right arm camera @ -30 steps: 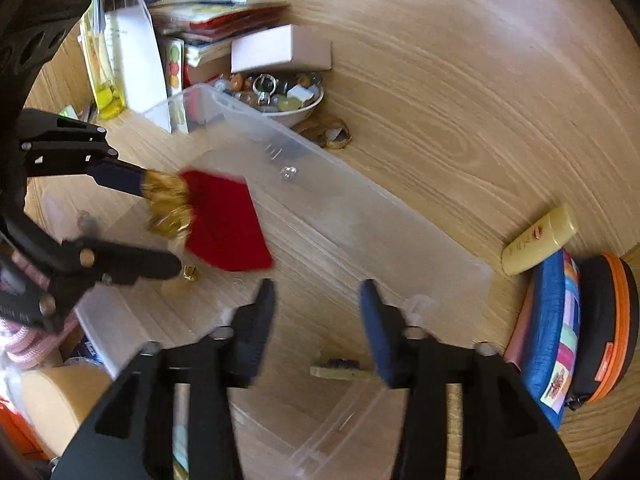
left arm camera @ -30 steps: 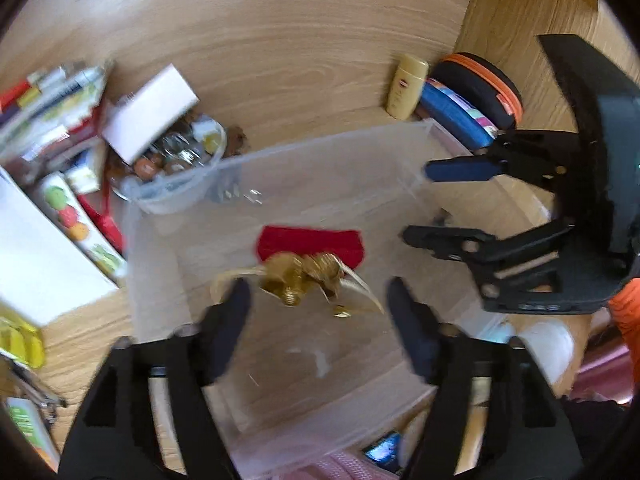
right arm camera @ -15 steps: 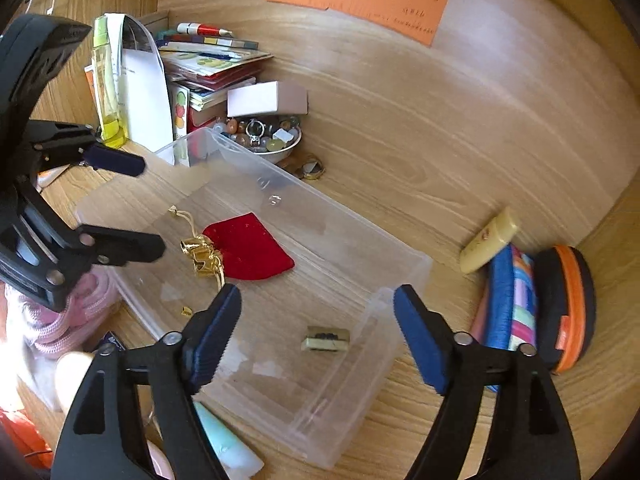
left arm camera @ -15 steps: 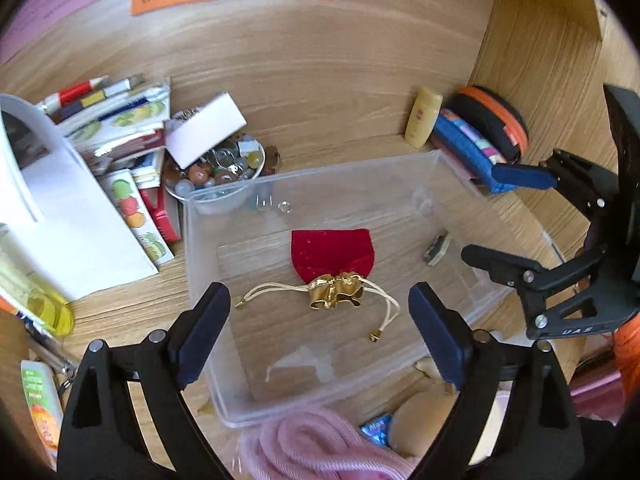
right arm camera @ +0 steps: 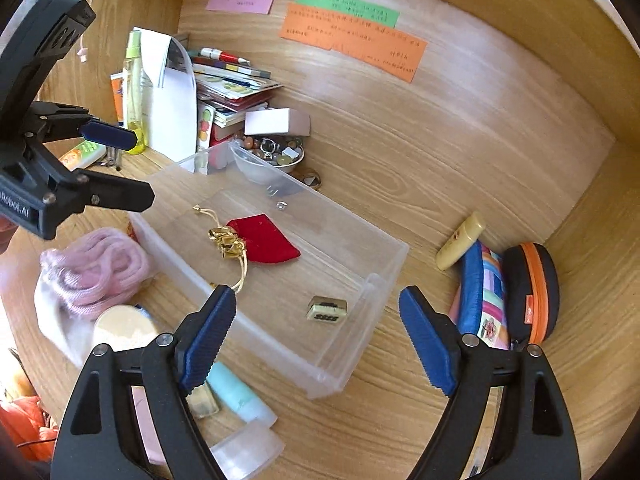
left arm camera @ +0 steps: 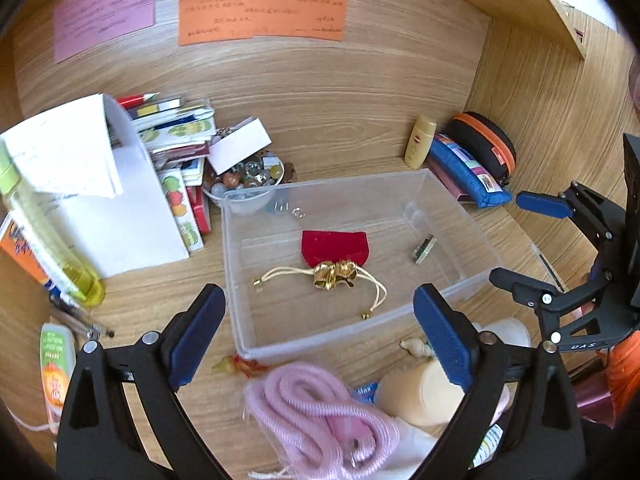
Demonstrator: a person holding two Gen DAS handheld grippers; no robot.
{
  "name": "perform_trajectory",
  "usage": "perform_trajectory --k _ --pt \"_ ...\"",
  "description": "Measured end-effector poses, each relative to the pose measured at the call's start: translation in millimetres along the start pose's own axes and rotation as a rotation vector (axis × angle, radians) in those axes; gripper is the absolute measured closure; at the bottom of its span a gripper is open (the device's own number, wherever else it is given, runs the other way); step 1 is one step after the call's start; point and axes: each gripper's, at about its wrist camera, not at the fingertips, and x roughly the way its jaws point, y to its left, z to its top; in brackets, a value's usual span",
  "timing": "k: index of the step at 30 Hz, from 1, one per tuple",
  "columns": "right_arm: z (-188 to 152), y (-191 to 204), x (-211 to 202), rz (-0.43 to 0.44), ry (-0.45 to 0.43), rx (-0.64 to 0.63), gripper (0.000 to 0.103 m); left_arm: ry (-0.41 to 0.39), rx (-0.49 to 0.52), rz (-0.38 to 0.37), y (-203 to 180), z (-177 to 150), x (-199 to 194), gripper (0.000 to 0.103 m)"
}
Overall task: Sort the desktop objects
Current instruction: 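Move the left gripper back toward the bagged pink rope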
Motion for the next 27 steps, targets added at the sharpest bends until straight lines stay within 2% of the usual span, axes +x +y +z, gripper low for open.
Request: perform_trajectory --k 14,18,27 --pt "-27 8 -23 0.024 -0.015 0.034 0.021 -0.031 0.006 0.043 -4 -34 -37 0.007" --pt "-33 4 -28 0.028 -0.017 0.054 0.021 -0.039 0.001 0.056 -4 -44 -44 0.004" --pt "-58 3 -28 0.044 0.015 0.091 0.018 0.034 -0.033 0.026 -3 -72 -20 0.004"
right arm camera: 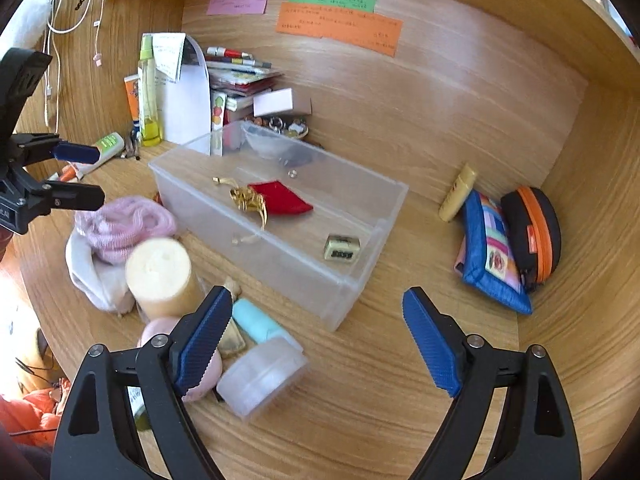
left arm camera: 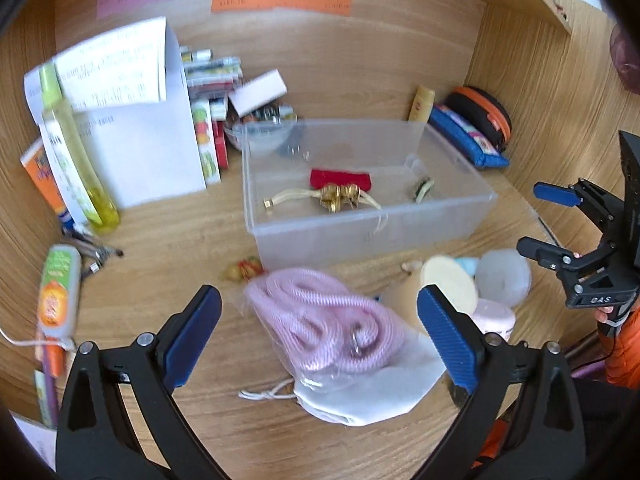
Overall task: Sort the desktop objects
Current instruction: 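Move the left gripper back toward the bagged pink rope, then grasp the bagged pink rope with the left gripper while the right grasps the white round jar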
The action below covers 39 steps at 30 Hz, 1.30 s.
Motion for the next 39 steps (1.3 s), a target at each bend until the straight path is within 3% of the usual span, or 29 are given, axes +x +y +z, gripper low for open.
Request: perform_trajectory --k 11,20,27,33,39 --pt "-37 12 9 0.061 0.059 0.014 0.018 0.119 -0.144 -0.096 18 -12 37 0.003" --pt "-43 0 35 0.127 0.091 0.08 0.018 0.166 -0.153 -0.12 17 -14 55 0.002" --pt "-44 2 45 0.14 0.086 0.052 0.021 0.17 -0.136 -0.088 14 -9 70 0.002" --pt "-44 4 51 0.141 0.075 0.024 0.034 0.148 -0.107 -0.046 13 -5 76 0.002" --pt "-46 0 57 0.176 0.091 0.034 0.069 0.088 -0.02 0.01 3 -6 69 0.004"
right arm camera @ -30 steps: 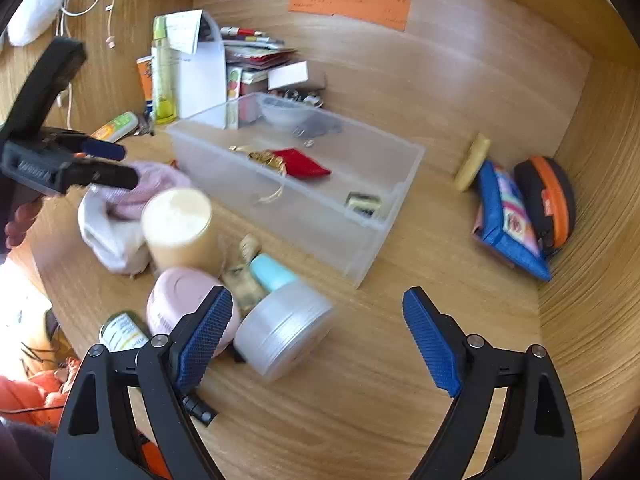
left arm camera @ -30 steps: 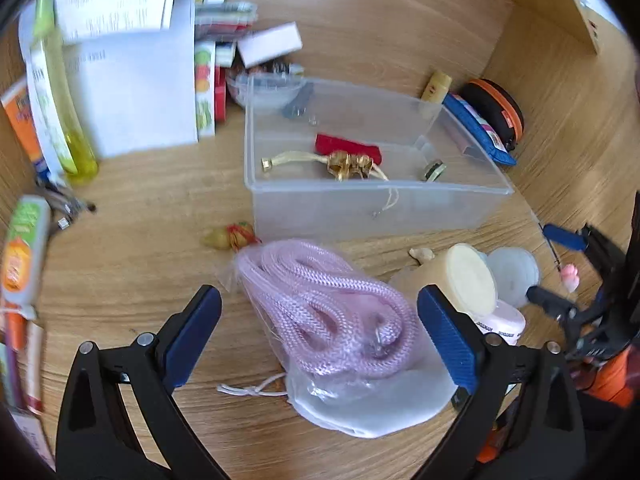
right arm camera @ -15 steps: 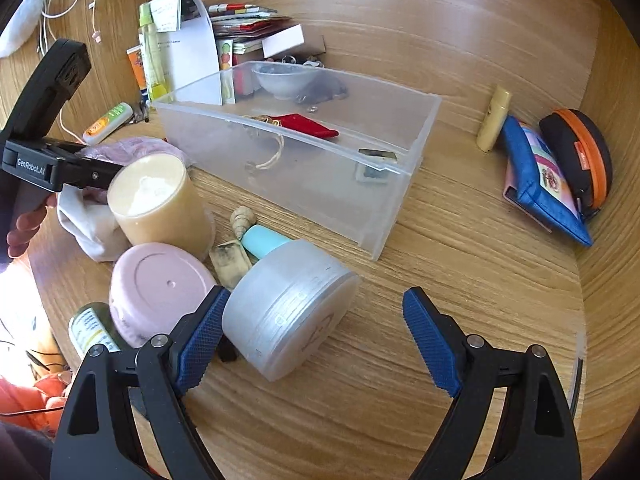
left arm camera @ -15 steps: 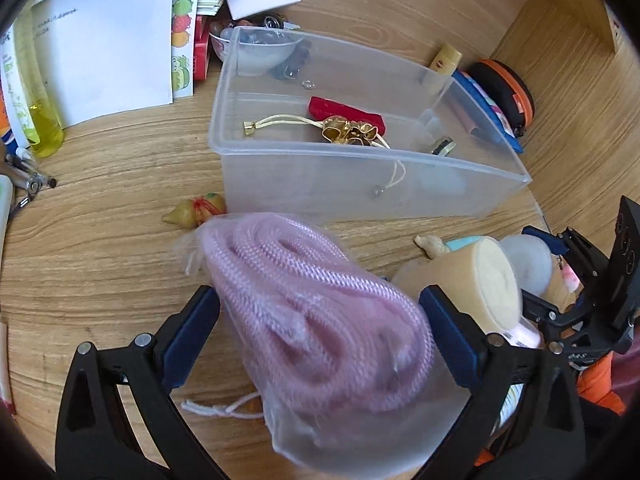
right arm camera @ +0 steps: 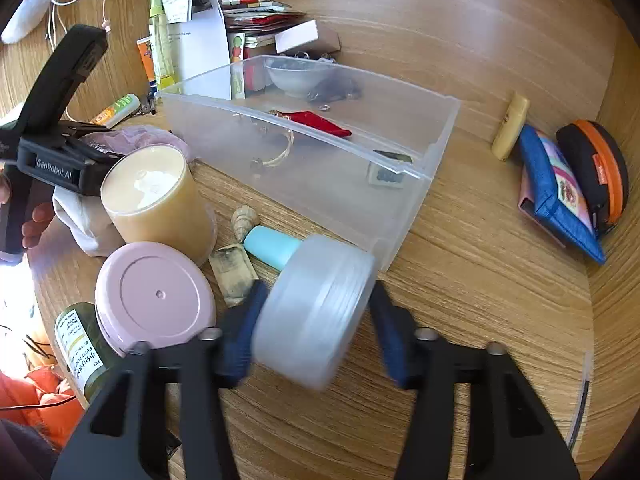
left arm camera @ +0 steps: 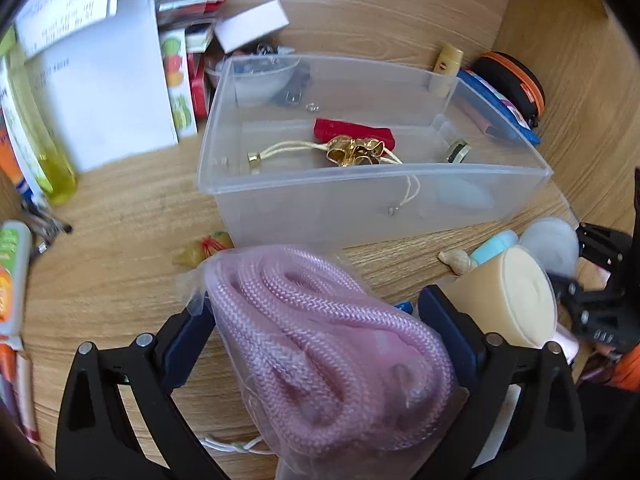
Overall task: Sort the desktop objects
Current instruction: 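Grasp the bagged pink rope with the left gripper while the right grasps the white round jar, then lift the white round jar with the right gripper toward the clear box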
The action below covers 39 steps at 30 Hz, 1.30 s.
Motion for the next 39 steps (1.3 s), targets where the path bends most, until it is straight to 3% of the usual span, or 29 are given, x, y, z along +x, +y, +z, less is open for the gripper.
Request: perform_trajectory --k 2,14,28,39 --pt "-1 -3 2 0.016 0.009 0.015 0.076 -0.01 0.012 0.007 0 -1 -1 0.004" --pt "-1 -7 -18 -0.006 -0.037 0.023 0.076 -0.024 0.022 -0.004 -4 -7 -6 0.014" --pt "15 -8 -36 -0.047 -0.066 0.003 0.076 -0.072 0.007 -0.037 3 -9 -29 0.041" --pt "31 -5 -49 -0.071 -0.101 -0.015 0.076 -0.136 -0.013 -0.028 14 -10 -53 0.042"
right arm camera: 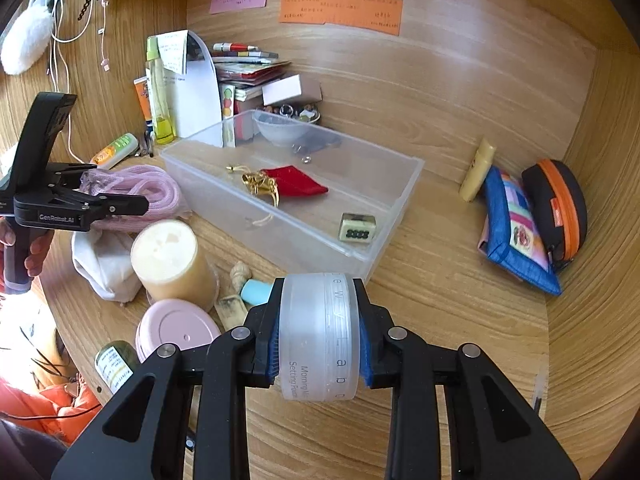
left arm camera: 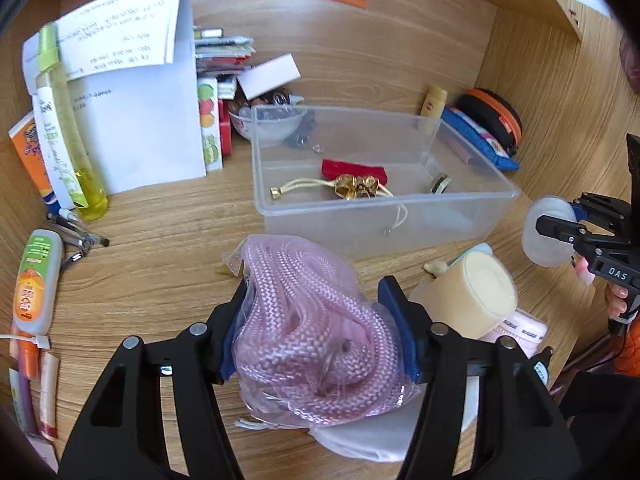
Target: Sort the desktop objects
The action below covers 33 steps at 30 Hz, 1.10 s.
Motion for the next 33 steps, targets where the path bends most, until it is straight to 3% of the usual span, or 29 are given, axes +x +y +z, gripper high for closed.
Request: perform_trajectory --k 13,14,16,20,24,26,28,30,33 --pt "19 1 -8 -0.015 -0.048 -0.017 0.076 -0.059 0.021 0.028 -6 10 -35 0.042" --pt "21 0 -8 -0.014 -0.05 -0.013 0.076 -0.07 0.028 0.03 -6 12 -39 0.043" --pt "23 -1 -7 -0.01 -0.056 -0.006 0.076 -0.08 0.045 0.028 -8 15 -44 0.06" --pt "29 -2 -4 -0.004 -0.068 -0.001 0.076 -0.082 0.067 0.027 -9 21 -47 0.06" --pt "30 -4 4 0.01 -0.06 0.008 0.076 -0.026 0.052 0.023 -3 17 -32 0.06" --pt "28 -4 8 0.021 -0.05 0.01 0.076 -0.008 0.022 0.006 4 15 -27 0.058" --pt "27 -4 10 0.029 -0.048 0.007 0.076 0.001 -0.003 0.018 12 14 -24 0.041" --pt "28 -4 9 0.031 -0.051 0.006 0.076 0.005 -0.027 0.031 21 11 -22 0.031" --pt "30 -5 9 0.039 -0.056 0.005 0.076 0.039 -0.026 0.033 29 5 -18 0.028"
